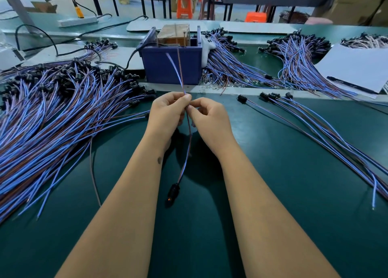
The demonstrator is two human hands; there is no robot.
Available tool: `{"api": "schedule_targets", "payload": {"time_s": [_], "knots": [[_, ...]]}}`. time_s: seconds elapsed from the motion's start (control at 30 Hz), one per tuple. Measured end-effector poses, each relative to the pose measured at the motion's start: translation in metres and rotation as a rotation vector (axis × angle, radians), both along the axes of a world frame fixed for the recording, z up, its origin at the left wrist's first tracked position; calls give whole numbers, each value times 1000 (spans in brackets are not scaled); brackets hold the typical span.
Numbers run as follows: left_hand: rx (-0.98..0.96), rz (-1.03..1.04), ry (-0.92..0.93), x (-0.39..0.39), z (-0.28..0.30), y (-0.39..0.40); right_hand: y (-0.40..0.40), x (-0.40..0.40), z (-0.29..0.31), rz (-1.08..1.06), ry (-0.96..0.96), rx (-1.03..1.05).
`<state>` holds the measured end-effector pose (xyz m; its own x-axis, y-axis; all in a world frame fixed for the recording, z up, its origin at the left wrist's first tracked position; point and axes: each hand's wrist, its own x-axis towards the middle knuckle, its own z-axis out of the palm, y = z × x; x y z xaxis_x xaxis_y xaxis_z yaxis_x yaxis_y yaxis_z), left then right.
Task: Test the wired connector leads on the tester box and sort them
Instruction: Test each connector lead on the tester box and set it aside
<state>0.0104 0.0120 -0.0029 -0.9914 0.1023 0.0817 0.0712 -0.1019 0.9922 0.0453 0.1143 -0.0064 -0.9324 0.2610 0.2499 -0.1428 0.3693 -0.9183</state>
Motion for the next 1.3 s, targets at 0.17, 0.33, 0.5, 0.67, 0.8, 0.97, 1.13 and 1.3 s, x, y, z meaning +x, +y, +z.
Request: {"api": "schedule_targets", "payload": {"time_s": [0.17,0.33,0.5,0.67,0.8,0.97,1.13,1.3], "knots": [[159,131,-6,-1,4,-6,2,2,0,-14,-42,92],[241,87,-11,2,8,-7,9,1,1,-262,-137,387],[-43,-191,118,9,4,-3,17,2,6,-465,13,188],[-341,-422,189,18,-2,10,29,6,13,-475,115,-410],[-403,-528,190,16,-3,9,33,6,16,-414,206,-458],[-532,-552,272,16,-3,11,32,6,15,-310,286,-378],[-519,-495,289,13,-5,12,35,4,11,-364,201,-289],[-474,-389,192,9,-9,12,55,1,-3,-445,-159,55]]}}
